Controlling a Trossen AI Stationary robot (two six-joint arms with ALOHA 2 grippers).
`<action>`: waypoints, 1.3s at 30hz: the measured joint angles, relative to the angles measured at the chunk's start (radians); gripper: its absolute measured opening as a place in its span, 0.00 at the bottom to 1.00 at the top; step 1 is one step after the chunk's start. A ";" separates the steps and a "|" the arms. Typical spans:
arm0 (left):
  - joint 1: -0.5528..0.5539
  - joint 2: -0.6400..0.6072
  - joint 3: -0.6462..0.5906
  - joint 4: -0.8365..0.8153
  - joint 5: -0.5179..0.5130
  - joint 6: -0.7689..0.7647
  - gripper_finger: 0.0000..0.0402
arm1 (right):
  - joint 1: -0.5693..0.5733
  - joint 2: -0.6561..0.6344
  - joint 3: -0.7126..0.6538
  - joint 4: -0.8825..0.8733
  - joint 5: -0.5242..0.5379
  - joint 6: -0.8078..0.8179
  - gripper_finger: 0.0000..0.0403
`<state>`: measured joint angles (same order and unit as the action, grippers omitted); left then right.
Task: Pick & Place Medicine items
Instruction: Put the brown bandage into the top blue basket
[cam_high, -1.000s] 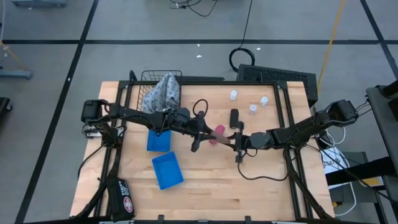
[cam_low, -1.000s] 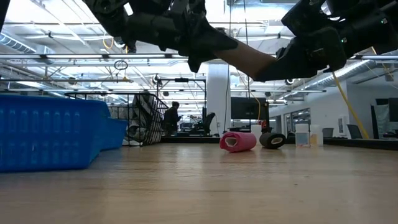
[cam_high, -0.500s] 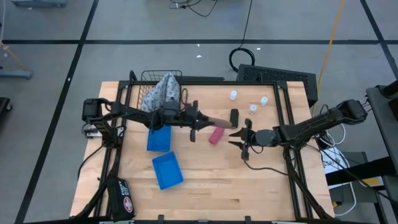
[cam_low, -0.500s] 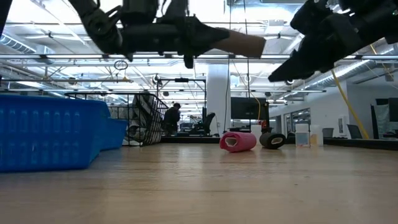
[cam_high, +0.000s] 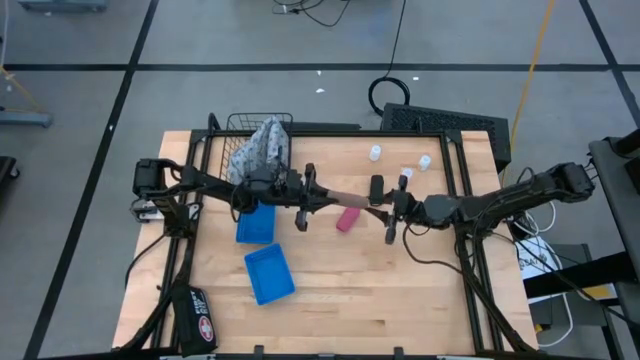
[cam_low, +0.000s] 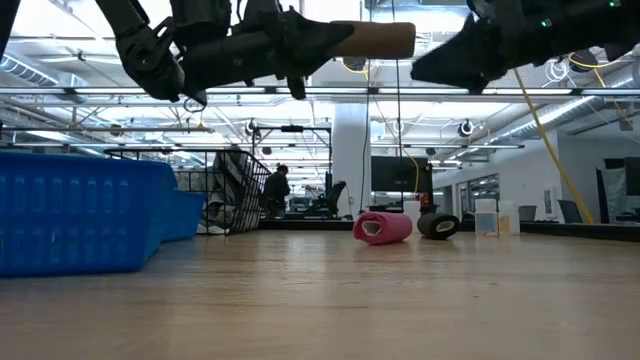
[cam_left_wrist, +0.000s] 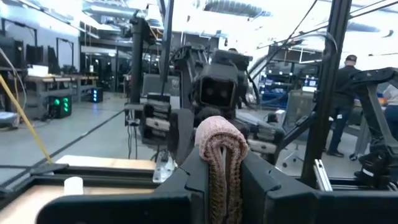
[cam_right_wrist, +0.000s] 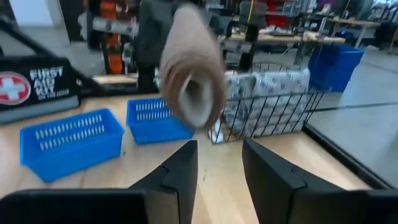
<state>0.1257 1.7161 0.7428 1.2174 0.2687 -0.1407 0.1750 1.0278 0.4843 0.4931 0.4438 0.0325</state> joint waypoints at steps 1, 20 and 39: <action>-0.001 0.000 0.000 0.002 -0.002 0.000 0.11 | -0.004 0.001 0.000 0.014 -0.001 -0.005 0.30; 0.000 0.000 0.000 0.013 -0.007 0.004 0.11 | -0.012 0.111 0.000 0.322 -0.130 -0.113 0.58; 0.017 -0.057 0.008 -0.239 0.126 -0.100 0.25 | -0.012 0.142 -0.001 0.295 -0.129 -0.157 0.08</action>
<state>0.1427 1.6587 0.7507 0.9780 0.3949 -0.2408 0.1631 1.1698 0.4831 0.7884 0.3153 -0.1246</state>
